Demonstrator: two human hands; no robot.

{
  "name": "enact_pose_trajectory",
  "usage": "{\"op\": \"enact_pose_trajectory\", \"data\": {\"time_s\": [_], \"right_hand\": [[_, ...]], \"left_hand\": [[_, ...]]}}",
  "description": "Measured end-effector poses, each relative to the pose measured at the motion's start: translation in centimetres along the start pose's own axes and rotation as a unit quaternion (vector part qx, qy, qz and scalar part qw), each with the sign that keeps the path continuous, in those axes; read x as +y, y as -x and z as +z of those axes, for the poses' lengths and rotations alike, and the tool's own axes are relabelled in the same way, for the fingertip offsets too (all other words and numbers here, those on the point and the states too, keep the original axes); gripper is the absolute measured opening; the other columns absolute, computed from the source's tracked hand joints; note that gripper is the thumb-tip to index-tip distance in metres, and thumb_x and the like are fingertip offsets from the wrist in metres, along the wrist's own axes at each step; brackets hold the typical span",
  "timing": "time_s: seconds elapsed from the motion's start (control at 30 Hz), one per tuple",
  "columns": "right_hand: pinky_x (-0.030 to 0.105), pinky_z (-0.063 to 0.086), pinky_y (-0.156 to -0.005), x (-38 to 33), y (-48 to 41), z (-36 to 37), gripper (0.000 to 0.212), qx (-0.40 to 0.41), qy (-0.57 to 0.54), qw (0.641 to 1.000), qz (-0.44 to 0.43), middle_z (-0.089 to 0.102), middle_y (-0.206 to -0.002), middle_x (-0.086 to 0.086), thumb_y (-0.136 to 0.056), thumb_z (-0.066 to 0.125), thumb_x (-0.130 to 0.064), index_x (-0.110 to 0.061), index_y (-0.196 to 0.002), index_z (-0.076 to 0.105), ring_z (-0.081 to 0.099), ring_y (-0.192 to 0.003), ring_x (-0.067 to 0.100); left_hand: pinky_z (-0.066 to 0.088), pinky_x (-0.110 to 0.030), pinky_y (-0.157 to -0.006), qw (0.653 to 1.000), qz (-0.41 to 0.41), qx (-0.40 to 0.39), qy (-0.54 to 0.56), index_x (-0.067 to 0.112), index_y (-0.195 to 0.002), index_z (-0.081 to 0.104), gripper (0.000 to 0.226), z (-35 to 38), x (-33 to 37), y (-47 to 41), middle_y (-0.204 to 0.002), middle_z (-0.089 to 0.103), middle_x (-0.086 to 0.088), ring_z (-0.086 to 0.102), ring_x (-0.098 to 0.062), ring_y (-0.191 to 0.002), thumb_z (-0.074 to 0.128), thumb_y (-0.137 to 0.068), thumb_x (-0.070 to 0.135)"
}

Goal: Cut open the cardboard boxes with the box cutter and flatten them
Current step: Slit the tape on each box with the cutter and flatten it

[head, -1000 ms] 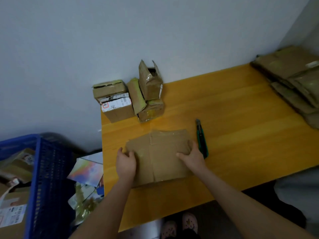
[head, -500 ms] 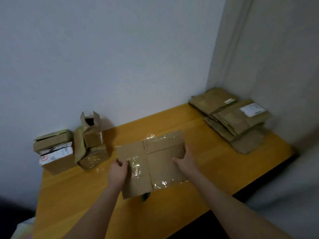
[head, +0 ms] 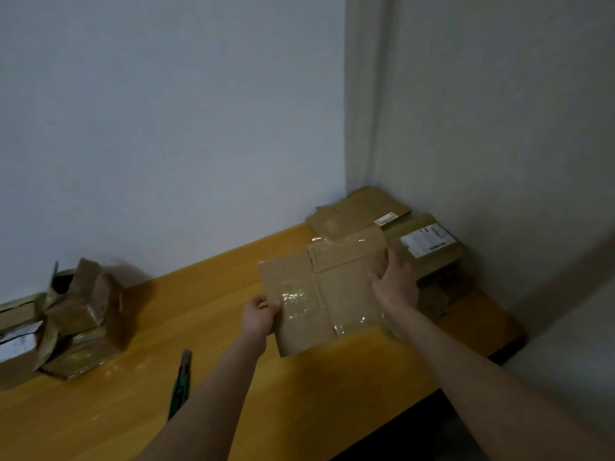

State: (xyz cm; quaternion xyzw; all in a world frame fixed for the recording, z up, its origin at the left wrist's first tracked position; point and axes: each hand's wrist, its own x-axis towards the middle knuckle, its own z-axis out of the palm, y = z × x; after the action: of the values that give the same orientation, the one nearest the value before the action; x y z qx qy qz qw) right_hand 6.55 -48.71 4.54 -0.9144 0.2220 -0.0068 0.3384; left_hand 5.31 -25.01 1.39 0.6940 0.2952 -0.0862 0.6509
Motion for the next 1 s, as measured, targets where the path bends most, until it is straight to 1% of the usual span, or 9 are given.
{"op": "enact_pose_trajectory", "data": {"time_s": [0.13,0.3,0.37,0.43,0.53,0.67,0.73,0.87,1.0], "right_hand": [[0.046,0.031,-0.112,0.5,-3.9,-1.2,0.074,0.041,0.108,0.992,-0.041,0.018,-0.154,0.011,-0.092,0.058,-0.035,-0.025,-0.152,0.016,0.022,-0.141,0.030],[0.045,0.030,-0.113,1.1,-8.4,-1.6,0.070,0.034,0.163,0.985,-0.055,0.017,-0.156,0.010,-0.093,0.055,-0.037,-0.024,-0.152,0.018,0.019,-0.143,0.029],[0.046,0.029,-0.114,1.2,-10.1,-1.8,0.072,0.020,0.175,0.984,-0.038,0.015,-0.157,0.010,-0.093,0.055,-0.038,-0.025,-0.152,0.015,0.016,-0.144,0.030],[0.047,0.026,-0.115,1.4,-11.5,-1.8,0.074,0.007,0.183,0.983,-0.029,0.012,-0.158,0.009,-0.093,0.056,-0.038,-0.026,-0.152,0.014,0.013,-0.146,0.030],[0.048,0.026,-0.116,1.6,-12.3,-1.3,0.075,-0.016,0.186,0.982,-0.030,0.010,-0.158,0.010,-0.093,0.057,-0.036,-0.026,-0.152,0.013,0.010,-0.146,0.030],[0.045,0.024,-0.116,1.4,-12.2,-0.6,0.074,-0.035,0.183,0.982,-0.037,0.011,-0.157,0.012,-0.093,0.057,-0.034,-0.025,-0.152,0.014,0.010,-0.146,0.031],[0.044,0.025,-0.116,0.9,-11.7,-0.4,0.073,-0.039,0.185,0.980,-0.055,0.012,-0.157,0.012,-0.092,0.057,-0.033,-0.024,-0.151,0.014,0.012,-0.145,0.031],[0.041,0.024,-0.115,-0.9,-9.3,0.3,0.072,-0.058,0.182,0.976,-0.105,0.009,-0.159,0.010,-0.094,0.054,-0.031,-0.022,-0.152,0.013,0.013,-0.145,0.030],[0.041,0.023,-0.116,-2.4,-4.8,2.8,0.071,-0.101,0.183,0.963,-0.167,0.008,-0.158,0.010,-0.095,0.053,-0.033,-0.024,-0.152,0.013,0.012,-0.145,0.029]], "left_hand": [[0.053,-0.047,-0.087,1.000,0.009,-0.018,0.023,0.002,-0.124,0.050,0.031,6.3,2.7,-2.7,-0.115,0.062,-0.018,0.058,-0.029,-0.094,0.059,-0.096,0.011],[0.053,-0.045,-0.087,0.996,-0.022,-0.034,0.076,0.004,-0.122,0.051,0.026,14.5,5.7,-6.3,-0.115,0.059,-0.015,0.057,-0.030,-0.096,0.056,-0.098,0.010],[0.051,-0.049,-0.094,0.996,-0.022,-0.035,0.075,0.004,-0.130,0.049,0.033,17.3,6.8,-8.0,-0.118,0.059,-0.015,0.058,-0.033,-0.106,0.055,-0.098,0.010],[0.049,-0.050,-0.098,0.998,-0.013,-0.033,0.056,0.005,-0.136,0.047,0.040,19.5,7.9,-9.2,-0.126,0.060,-0.015,0.058,-0.034,-0.113,0.056,-0.097,0.011],[0.051,-0.047,-0.096,0.998,0.009,-0.058,0.003,0.008,-0.136,0.049,0.041,21.5,8.8,-10.4,-0.125,0.062,-0.013,0.060,-0.032,-0.110,0.054,-0.096,0.007],[0.047,-0.043,-0.102,0.982,0.050,-0.125,-0.134,0.009,-0.146,0.033,0.061,21.2,9.6,-10.0,-0.139,0.048,-0.010,0.050,-0.033,-0.123,0.058,-0.091,0.003],[0.044,-0.040,-0.105,0.954,0.088,-0.135,-0.252,0.011,-0.150,0.025,0.071,19.9,9.2,-9.6,-0.149,0.036,-0.012,0.042,-0.032,-0.132,0.062,-0.090,0.011],[0.033,-0.041,-0.112,0.830,0.207,-0.077,-0.512,0.013,-0.155,0.009,0.078,15.6,7.7,-7.3,-0.161,0.006,-0.014,0.022,-0.033,-0.145,0.057,-0.094,0.022],[0.019,-0.041,-0.119,0.723,0.237,-0.005,-0.649,0.014,-0.155,-0.001,0.086,10.2,5.3,-3.2,-0.162,-0.009,-0.012,0.002,-0.029,-0.150,0.058,-0.095,0.027]]}}
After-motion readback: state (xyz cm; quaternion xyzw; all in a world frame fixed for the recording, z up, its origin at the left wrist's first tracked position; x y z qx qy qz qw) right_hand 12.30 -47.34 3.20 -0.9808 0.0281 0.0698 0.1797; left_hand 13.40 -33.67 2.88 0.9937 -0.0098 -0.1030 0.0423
